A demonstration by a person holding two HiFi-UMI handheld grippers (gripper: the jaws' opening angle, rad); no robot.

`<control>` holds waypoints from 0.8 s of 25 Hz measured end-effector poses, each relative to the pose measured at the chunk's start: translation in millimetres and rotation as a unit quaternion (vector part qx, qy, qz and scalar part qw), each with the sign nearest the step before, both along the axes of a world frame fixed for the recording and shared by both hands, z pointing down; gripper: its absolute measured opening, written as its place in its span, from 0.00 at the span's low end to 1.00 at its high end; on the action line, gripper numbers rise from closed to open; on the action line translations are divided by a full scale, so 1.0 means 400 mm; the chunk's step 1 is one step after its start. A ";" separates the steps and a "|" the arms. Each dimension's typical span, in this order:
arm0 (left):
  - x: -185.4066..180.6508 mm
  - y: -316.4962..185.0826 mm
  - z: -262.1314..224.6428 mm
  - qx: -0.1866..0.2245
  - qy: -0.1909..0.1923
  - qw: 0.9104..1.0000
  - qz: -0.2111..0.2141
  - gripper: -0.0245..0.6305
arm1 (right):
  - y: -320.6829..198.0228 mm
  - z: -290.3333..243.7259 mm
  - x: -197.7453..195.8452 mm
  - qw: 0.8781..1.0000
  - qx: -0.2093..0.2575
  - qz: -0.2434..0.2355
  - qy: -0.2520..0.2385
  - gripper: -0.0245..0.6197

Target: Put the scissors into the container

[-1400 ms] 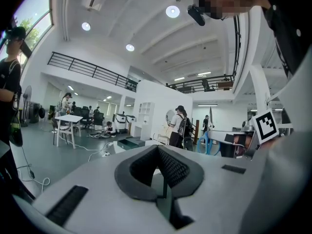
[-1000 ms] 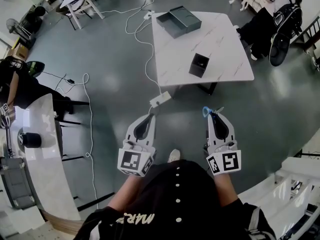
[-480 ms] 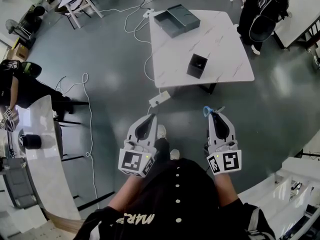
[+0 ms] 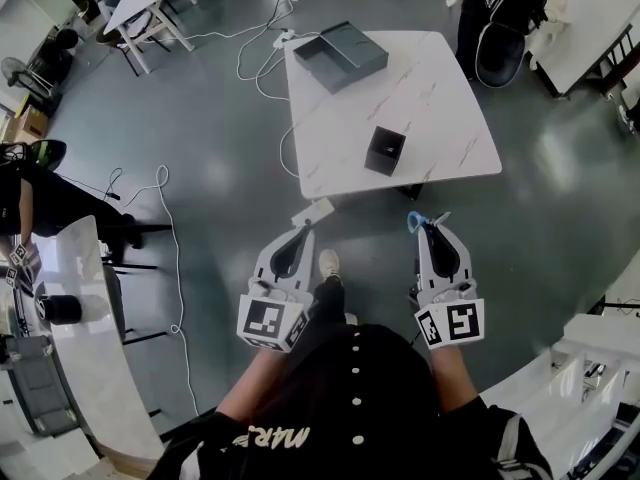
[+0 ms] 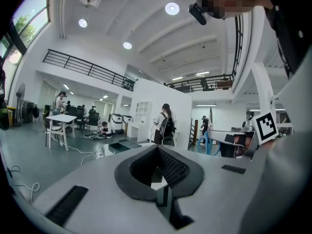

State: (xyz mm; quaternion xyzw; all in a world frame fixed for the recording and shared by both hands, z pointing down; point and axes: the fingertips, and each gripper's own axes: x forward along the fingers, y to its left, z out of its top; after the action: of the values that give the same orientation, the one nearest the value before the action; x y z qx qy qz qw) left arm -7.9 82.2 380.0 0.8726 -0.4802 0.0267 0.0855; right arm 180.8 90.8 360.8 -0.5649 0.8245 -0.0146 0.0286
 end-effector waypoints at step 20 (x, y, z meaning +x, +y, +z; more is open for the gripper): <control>0.010 -0.346 -0.015 -0.011 -0.007 1.000 0.024 0.08 | -0.356 -0.002 -0.029 1.000 -0.015 -0.002 0.006 0.12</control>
State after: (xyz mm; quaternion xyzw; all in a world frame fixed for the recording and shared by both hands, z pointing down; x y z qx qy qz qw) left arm -3.8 -56.1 373.8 0.8826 -0.4594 0.0398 0.0913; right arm 169.2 -51.4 360.1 -0.5640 0.8253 -0.0232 0.0150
